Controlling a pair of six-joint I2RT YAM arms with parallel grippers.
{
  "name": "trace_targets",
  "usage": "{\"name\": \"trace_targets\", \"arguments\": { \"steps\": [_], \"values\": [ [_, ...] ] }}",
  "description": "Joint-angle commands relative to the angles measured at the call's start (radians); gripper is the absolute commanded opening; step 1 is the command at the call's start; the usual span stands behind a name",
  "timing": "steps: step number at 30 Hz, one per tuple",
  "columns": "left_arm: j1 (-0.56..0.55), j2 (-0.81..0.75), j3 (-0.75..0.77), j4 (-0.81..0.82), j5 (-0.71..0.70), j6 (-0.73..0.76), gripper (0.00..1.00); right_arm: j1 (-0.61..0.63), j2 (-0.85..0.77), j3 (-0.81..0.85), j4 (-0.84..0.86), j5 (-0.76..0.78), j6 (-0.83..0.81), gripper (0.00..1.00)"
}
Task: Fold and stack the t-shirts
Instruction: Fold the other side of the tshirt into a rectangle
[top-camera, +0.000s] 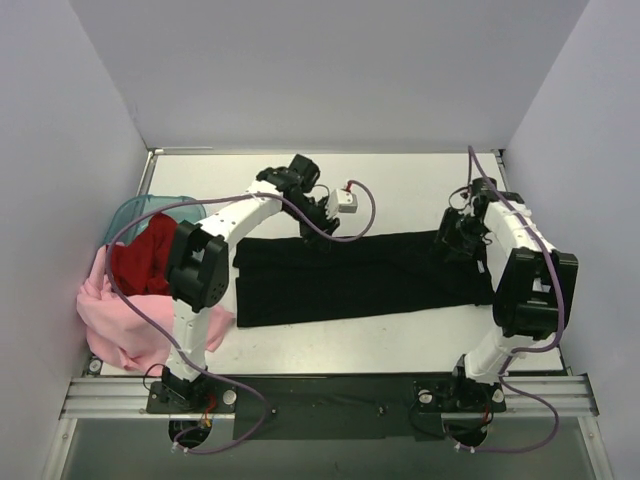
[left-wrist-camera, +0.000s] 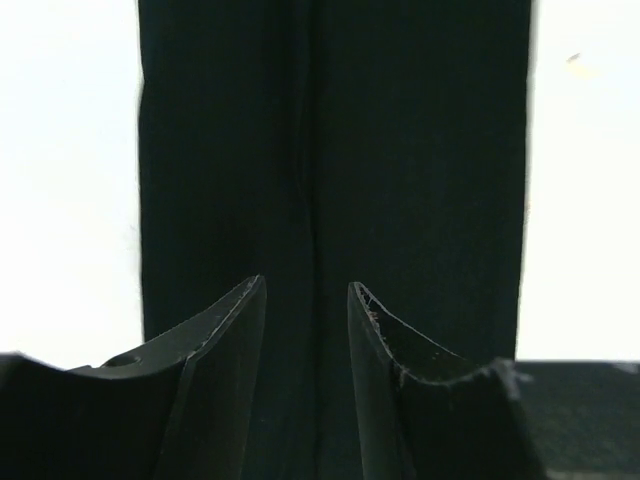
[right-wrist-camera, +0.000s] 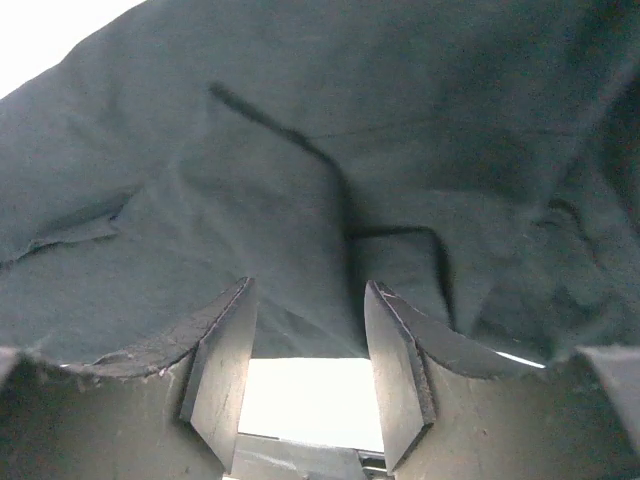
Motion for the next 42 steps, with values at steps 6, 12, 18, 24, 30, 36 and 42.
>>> {"name": "trace_targets", "arguments": {
  "steps": [6,12,18,24,30,36,42],
  "values": [
    [0.059,-0.001,-0.244,0.253,-0.258,-0.089,0.45,0.101,0.074,-0.046,0.067,0.047,-0.022,0.4],
    [0.064,-0.007,-0.293,0.245,-0.271,-0.051,0.45,0.149,0.132,0.032,0.011,0.228,-0.062,0.38],
    [0.099,-0.03,-0.225,0.141,-0.164,-0.043,0.46,0.232,0.112,0.164,-0.092,0.335,-0.169,0.4],
    [0.151,-0.073,-0.181,0.061,-0.108,-0.024,0.49,0.236,0.096,0.198,-0.018,0.23,-0.185,0.48],
    [0.197,-0.088,-0.229,0.089,-0.133,-0.05,0.49,0.241,0.236,0.259,0.0,0.19,-0.146,0.39],
    [0.204,-0.085,-0.289,0.104,-0.165,-0.047,0.49,0.243,0.296,0.308,0.011,0.19,-0.139,0.29],
    [0.214,-0.083,-0.31,0.115,-0.174,-0.05,0.49,0.244,0.308,0.282,0.011,0.199,-0.145,0.13]
  ]
}}
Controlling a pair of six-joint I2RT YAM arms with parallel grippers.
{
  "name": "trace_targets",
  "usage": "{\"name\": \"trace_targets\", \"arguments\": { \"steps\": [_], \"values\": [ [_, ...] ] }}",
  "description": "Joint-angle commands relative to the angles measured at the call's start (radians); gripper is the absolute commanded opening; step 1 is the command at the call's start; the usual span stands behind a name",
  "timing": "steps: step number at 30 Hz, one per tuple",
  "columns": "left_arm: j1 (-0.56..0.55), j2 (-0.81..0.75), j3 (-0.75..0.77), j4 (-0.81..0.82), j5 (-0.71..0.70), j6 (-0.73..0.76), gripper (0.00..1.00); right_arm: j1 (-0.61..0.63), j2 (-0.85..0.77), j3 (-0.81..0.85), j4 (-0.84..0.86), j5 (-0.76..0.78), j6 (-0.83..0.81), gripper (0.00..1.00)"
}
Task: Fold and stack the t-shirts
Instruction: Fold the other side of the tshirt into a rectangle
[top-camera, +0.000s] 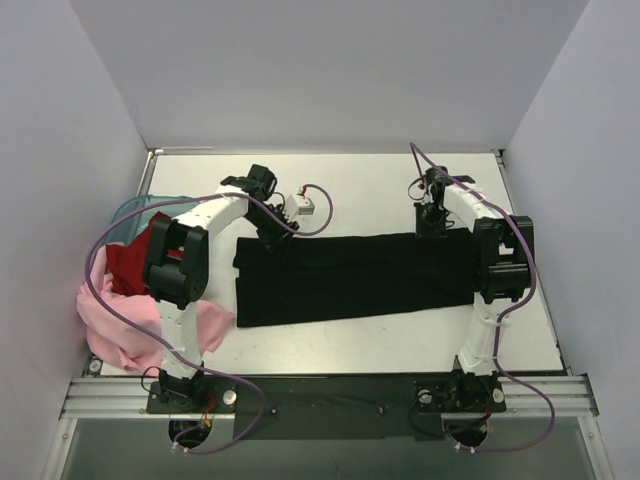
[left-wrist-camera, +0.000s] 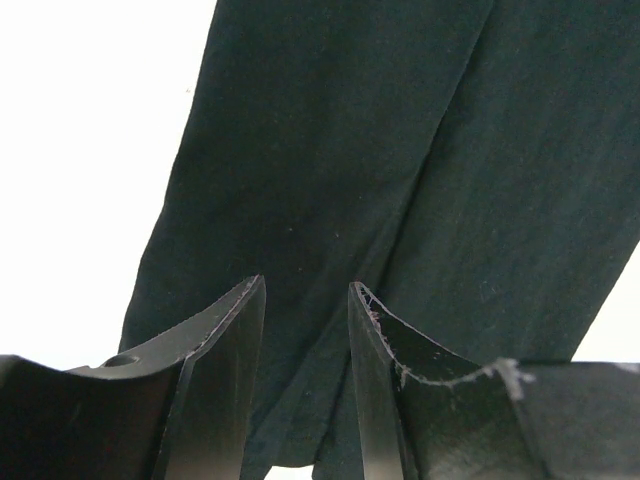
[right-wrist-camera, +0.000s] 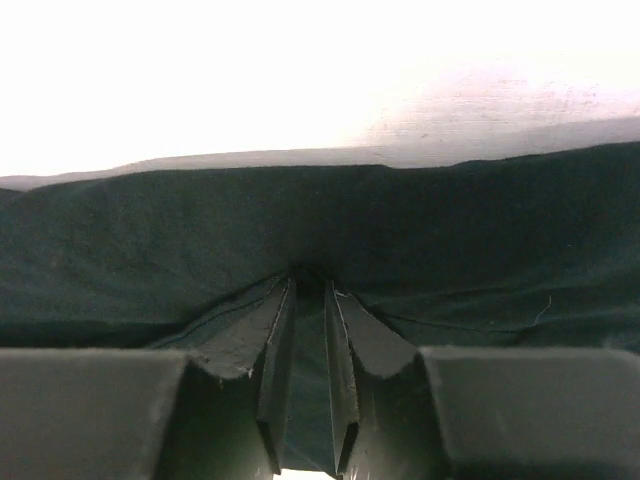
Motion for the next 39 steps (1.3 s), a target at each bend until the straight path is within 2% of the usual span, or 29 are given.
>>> {"name": "trace_targets", "arguments": {
  "steps": [1,2,3,12,22,29,31,32,34,38,39],
  "values": [
    [0.011,-0.029,0.001,0.011,0.003,0.001,0.49,0.001,-0.008,0.022,-0.023,-0.004,0.003,0.07],
    [0.011,-0.03,0.002,0.011,0.002,0.001,0.49,0.001,-0.011,0.02,-0.022,-0.008,0.002,0.01],
    [0.011,-0.026,0.004,0.009,0.0,0.002,0.49,0.003,-0.018,0.02,-0.025,-0.009,0.002,0.0],
    [0.011,-0.009,-0.013,0.003,-0.027,0.022,0.49,0.059,-0.113,0.052,-0.025,0.047,-0.037,0.0],
    [0.011,-0.014,-0.021,0.002,-0.035,0.033,0.49,0.121,-0.07,0.106,-0.003,0.122,-0.069,0.0],
    [0.014,-0.017,-0.019,0.0,-0.047,0.038,0.49,0.154,-0.044,0.105,0.034,0.102,-0.061,0.0],
    [0.015,-0.02,-0.024,0.0,-0.044,0.038,0.49,0.154,-0.041,0.08,0.032,0.064,-0.061,0.16],
    [0.017,-0.02,-0.026,0.0,-0.043,0.039,0.49,0.154,-0.043,0.074,0.029,0.02,-0.064,0.36],
    [0.017,-0.017,-0.026,-0.006,-0.046,0.048,0.49,0.15,-0.06,0.068,0.011,-0.019,-0.052,0.46],
    [0.015,-0.023,0.035,-0.032,-0.018,0.047,0.5,0.078,-0.19,0.03,0.009,-0.099,0.038,0.54],
    [0.015,-0.026,0.057,-0.044,0.002,0.032,0.5,0.015,-0.234,0.017,0.009,-0.128,0.067,0.54]
  ]
}}
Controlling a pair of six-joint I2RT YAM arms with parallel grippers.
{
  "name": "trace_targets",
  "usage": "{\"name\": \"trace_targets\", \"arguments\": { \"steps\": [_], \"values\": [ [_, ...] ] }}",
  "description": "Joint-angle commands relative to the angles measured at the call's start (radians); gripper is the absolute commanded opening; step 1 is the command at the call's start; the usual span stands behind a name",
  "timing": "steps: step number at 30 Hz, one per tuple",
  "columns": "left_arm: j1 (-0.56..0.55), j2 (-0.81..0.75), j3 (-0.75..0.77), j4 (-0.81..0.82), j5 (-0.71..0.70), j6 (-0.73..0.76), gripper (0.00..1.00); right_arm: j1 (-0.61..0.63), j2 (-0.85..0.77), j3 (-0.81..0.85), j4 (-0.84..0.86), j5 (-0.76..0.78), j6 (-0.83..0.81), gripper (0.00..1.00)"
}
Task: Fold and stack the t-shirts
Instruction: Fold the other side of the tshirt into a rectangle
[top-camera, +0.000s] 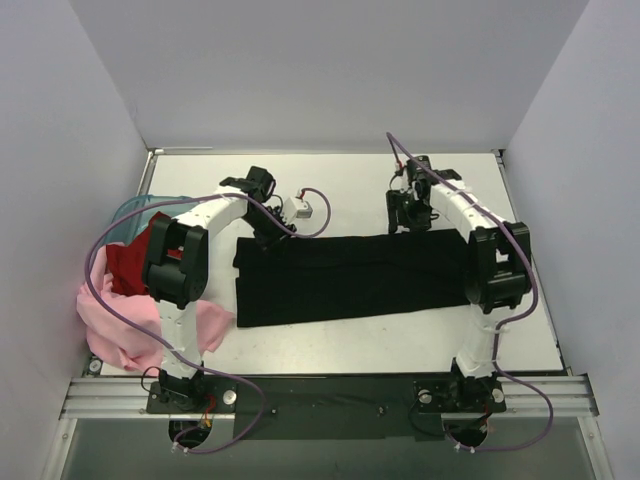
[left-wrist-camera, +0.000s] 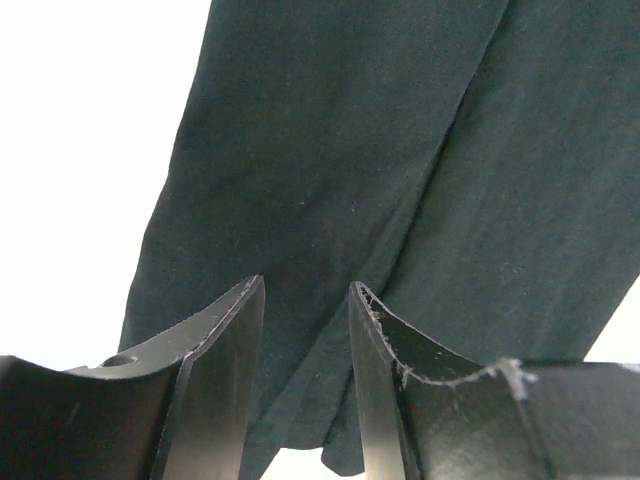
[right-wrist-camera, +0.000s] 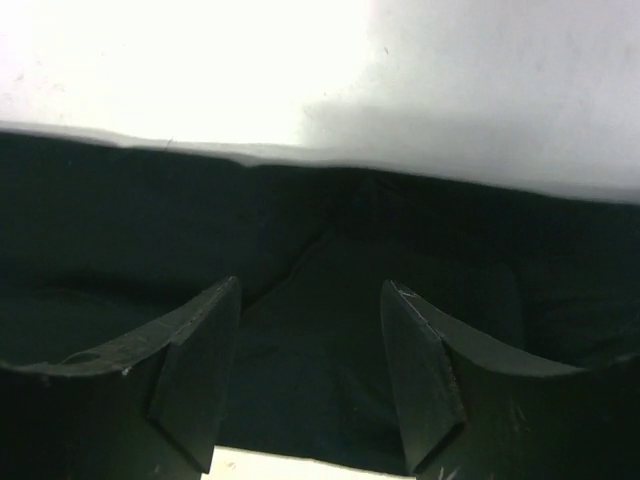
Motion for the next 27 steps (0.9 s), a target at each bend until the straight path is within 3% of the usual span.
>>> {"name": "trace_targets", "arguments": {
  "steps": [1,5,9,16,24,27],
  "values": [
    [0.007,-0.031,0.122,-0.042,0.087,-0.006,0.5,-0.19,-0.198,-0.064,-0.037,-0.125,0.164,0.54],
    [-0.028,-0.026,0.234,0.002,0.197,-0.107,0.5,-0.424,-0.287,-0.197,-0.042,-0.162,0.307,0.47],
    [-0.151,0.0,0.285,0.074,0.284,-0.143,0.51,-0.575,-0.304,-0.335,-0.043,-0.231,0.433,0.46],
    [-0.318,0.151,0.386,0.332,0.321,-0.342,0.53,-0.609,-0.309,-0.469,0.049,-0.333,0.531,0.47],
    [-0.461,0.363,0.597,0.455,0.25,-0.319,0.61,-0.628,-0.275,-0.554,0.194,-0.406,0.651,0.47],
    [-0.501,0.388,0.588,0.493,0.221,-0.283,0.65,-0.632,-0.26,-0.572,0.239,-0.417,0.672,0.46]
  ]
}}
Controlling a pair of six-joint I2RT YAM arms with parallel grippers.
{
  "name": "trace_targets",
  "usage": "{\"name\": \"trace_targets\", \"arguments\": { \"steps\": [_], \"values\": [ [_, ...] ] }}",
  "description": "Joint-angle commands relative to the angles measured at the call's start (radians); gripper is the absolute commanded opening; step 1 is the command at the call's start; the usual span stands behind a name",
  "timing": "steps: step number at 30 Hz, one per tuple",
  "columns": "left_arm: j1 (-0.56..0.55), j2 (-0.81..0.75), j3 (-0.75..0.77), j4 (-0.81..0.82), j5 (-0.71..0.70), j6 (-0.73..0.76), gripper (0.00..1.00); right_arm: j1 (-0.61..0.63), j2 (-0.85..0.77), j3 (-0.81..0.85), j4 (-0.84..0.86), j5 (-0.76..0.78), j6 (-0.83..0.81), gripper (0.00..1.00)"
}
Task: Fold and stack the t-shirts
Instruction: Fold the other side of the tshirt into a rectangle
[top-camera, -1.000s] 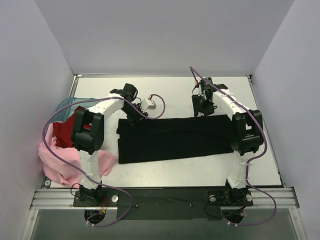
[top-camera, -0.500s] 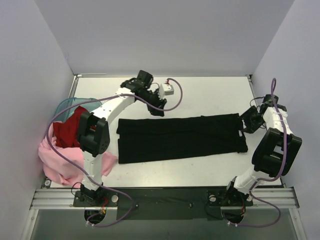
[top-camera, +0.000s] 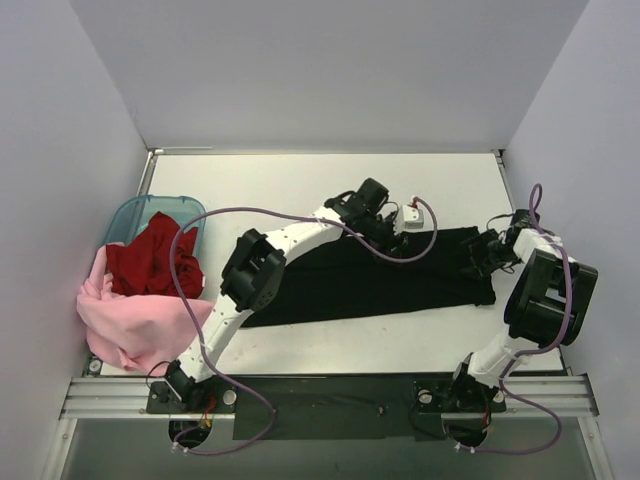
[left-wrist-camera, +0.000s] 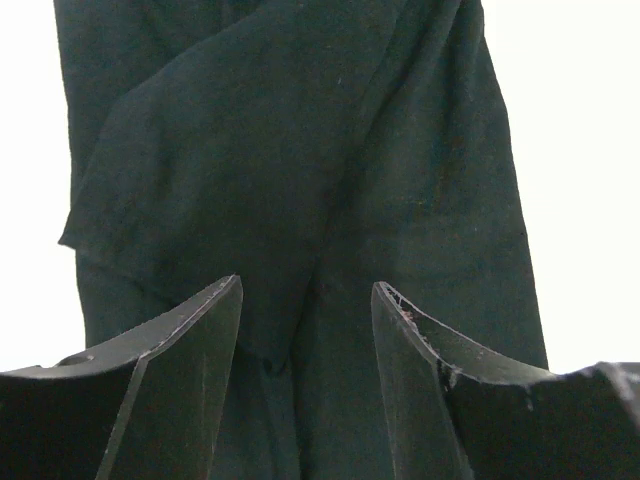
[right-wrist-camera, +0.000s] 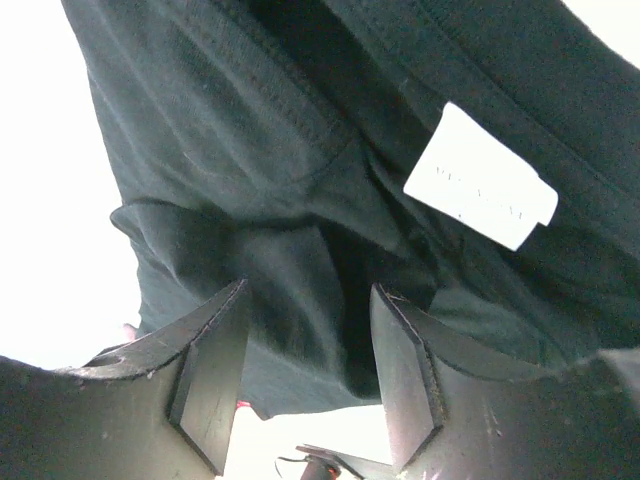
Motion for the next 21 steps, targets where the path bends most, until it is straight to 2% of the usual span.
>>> {"name": "trace_targets", "arguments": {
  "steps": [1,5,7,12,14,21],
  "values": [
    [-0.044,0.019,0.043,0.135,-0.033,0.024,0.67,-0.013,0.024,-0.05,0.097,-0.055,0.078,0.45],
    [-0.053,0.033,0.015,0.167,-0.096,-0.004,0.69,-0.01,0.045,-0.068,0.195,-0.085,0.112,0.39],
    [-0.053,0.033,-0.015,0.161,-0.133,0.016,0.69,-0.012,0.039,-0.059,0.193,-0.046,0.1,0.32],
    [-0.053,0.027,-0.065,0.129,-0.144,0.054,0.67,-0.012,0.007,-0.027,0.204,0.031,0.03,0.06],
    [-0.053,0.027,-0.066,0.113,-0.135,0.059,0.65,-0.002,0.012,-0.004,0.203,0.024,-0.012,0.01],
    [-0.05,0.029,-0.063,0.106,-0.128,0.065,0.65,0.018,-0.028,0.013,0.265,-0.009,-0.124,0.0]
  ]
}}
